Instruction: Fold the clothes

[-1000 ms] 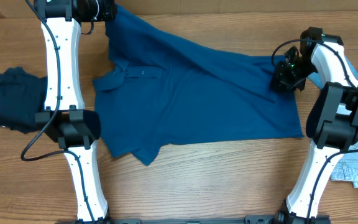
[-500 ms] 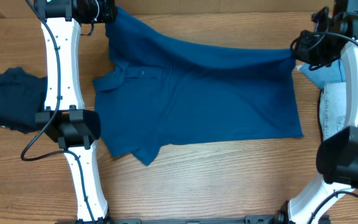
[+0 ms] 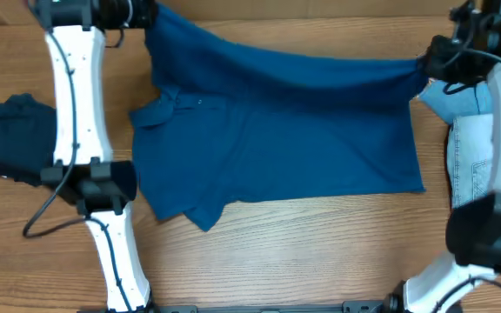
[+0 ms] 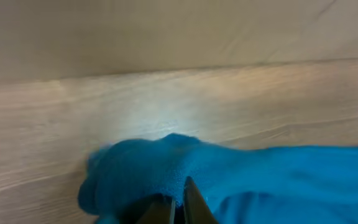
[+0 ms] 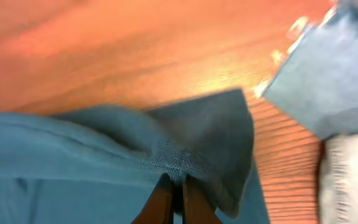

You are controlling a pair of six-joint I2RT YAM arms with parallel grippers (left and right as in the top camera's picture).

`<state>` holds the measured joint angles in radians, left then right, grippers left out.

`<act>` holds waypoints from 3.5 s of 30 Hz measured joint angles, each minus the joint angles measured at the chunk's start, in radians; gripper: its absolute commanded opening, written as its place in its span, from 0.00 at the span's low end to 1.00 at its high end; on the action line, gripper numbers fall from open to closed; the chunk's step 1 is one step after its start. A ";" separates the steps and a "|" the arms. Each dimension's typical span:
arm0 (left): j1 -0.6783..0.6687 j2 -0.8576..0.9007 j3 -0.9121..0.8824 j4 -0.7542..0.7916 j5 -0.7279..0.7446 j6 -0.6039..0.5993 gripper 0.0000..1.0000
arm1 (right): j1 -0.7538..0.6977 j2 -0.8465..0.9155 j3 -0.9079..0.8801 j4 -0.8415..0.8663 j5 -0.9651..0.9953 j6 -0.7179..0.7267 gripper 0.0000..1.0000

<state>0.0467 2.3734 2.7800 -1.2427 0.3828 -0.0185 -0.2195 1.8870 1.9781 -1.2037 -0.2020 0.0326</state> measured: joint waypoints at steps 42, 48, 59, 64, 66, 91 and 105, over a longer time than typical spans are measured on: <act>0.013 -1.241 0.036 -0.193 -0.366 0.105 0.04 | -0.068 -0.804 0.326 -0.255 0.044 0.019 0.04; 0.013 -1.230 -0.140 -0.148 -0.373 0.127 0.04 | -0.068 -0.752 0.327 -0.272 0.043 0.019 0.04; 0.013 -0.787 -0.274 -0.026 -0.347 0.131 0.04 | -0.068 -0.282 0.323 -0.269 -0.005 0.010 0.04; 0.013 -0.542 -0.280 0.066 -0.304 0.131 0.04 | -0.063 -0.101 0.323 -0.172 -0.054 0.005 0.05; 0.013 -0.463 -0.281 0.105 -0.294 0.131 0.04 | -0.052 -0.025 0.323 -0.126 -0.061 0.001 0.05; -0.026 -0.062 -0.281 0.217 -0.258 0.050 0.04 | -0.014 0.399 0.318 0.134 -0.063 -0.056 0.05; -0.027 -0.061 -0.281 -0.058 -0.256 0.060 0.18 | -0.014 0.412 0.314 0.012 0.025 -0.093 0.19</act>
<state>0.0193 2.3119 2.4989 -1.3003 0.1265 0.0414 -0.2340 2.2990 2.2921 -1.1919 -0.1772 -0.0601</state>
